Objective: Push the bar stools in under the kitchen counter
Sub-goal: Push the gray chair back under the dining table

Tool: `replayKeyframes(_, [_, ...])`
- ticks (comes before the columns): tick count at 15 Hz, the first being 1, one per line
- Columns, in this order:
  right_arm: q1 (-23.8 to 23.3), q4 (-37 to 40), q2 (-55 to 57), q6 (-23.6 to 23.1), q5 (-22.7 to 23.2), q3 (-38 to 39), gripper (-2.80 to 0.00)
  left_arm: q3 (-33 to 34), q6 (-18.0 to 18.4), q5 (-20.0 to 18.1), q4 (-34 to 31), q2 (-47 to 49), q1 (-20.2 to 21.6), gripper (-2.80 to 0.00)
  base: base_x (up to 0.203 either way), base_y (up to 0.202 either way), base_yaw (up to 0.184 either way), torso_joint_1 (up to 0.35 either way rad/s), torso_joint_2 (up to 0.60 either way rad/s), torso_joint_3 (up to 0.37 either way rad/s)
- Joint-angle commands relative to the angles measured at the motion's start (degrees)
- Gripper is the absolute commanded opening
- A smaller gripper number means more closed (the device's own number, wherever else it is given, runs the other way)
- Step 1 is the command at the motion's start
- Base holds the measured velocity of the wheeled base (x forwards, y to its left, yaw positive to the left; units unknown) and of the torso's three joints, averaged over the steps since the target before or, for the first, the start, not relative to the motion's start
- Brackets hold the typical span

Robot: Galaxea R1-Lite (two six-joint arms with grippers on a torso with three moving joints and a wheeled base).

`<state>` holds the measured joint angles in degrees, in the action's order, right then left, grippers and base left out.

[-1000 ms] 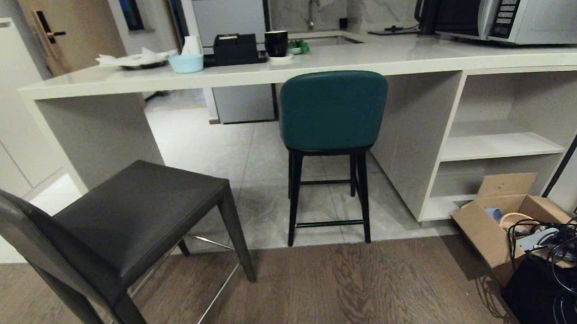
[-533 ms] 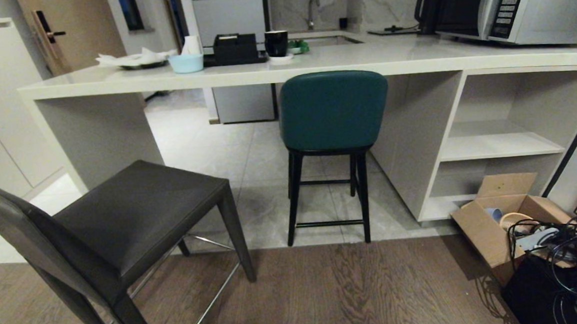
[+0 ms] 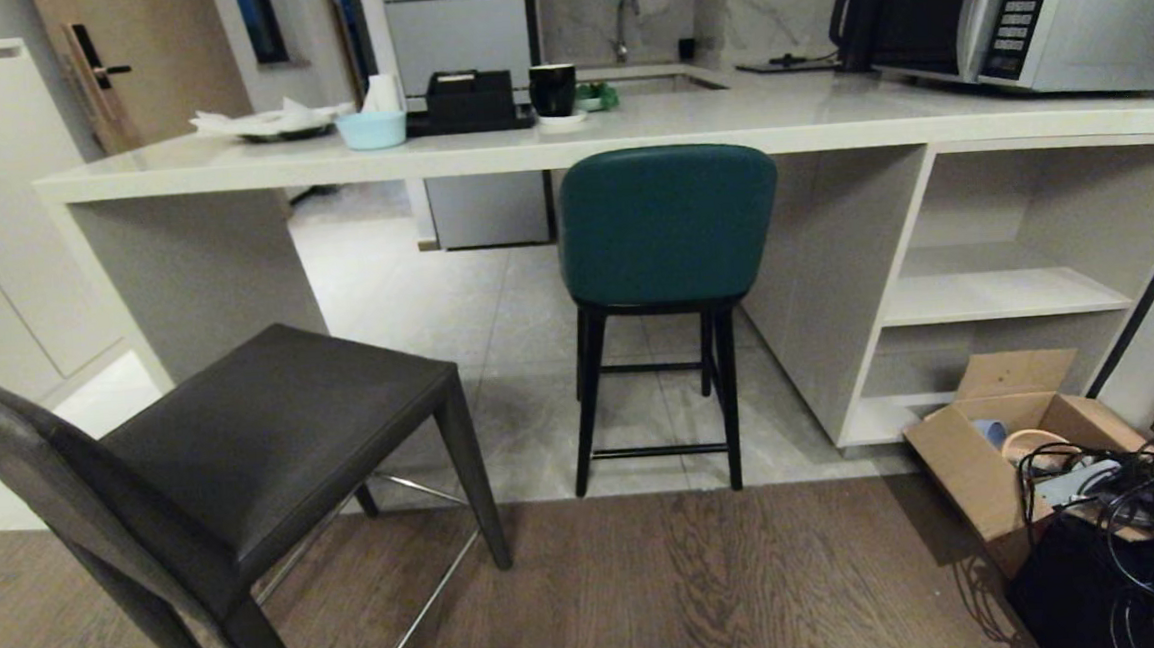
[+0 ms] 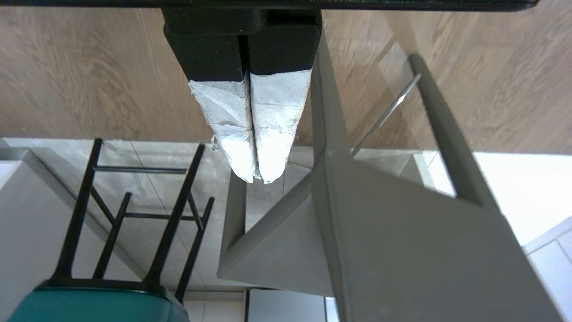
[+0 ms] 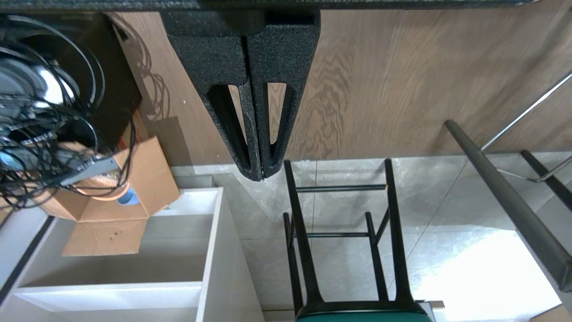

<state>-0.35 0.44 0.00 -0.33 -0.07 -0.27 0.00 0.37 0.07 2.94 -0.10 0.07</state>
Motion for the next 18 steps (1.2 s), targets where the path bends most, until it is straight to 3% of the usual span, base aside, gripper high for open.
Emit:
replayKeyframes(1, [0.0,0.0,0.0,0.05,-0.01,0.0,-2.8,1.05,-0.02,0.01,0.0,0.04,0.01,-2.8,0.181,0.0,0.002,-0.002,0.0,-0.002])
replayKeyframes(6, [0.0,0.0,0.0,0.02,-0.01,0.0,-2.8,1.08,-0.11,0.1,0.05,0.01,0.01,-2.8,0.17,0.0,0.002,0.007,0.0,0.003])
replayKeyframes(13, [0.0,0.0,0.0,0.07,-0.01,0.0,-2.8,1.08,-0.28,0.02,0.05,0.09,0.01,-2.8,0.0,0.0,0.0,0.0,0.0,0.0])
replayKeyframes(18, [0.0,0.0,0.0,0.07,-0.01,0.0,-2.8,1.11,-0.28,0.01,0.05,0.1,0.01,-2.8,0.001,0.138,-0.011,0.004,0.0,0.002])
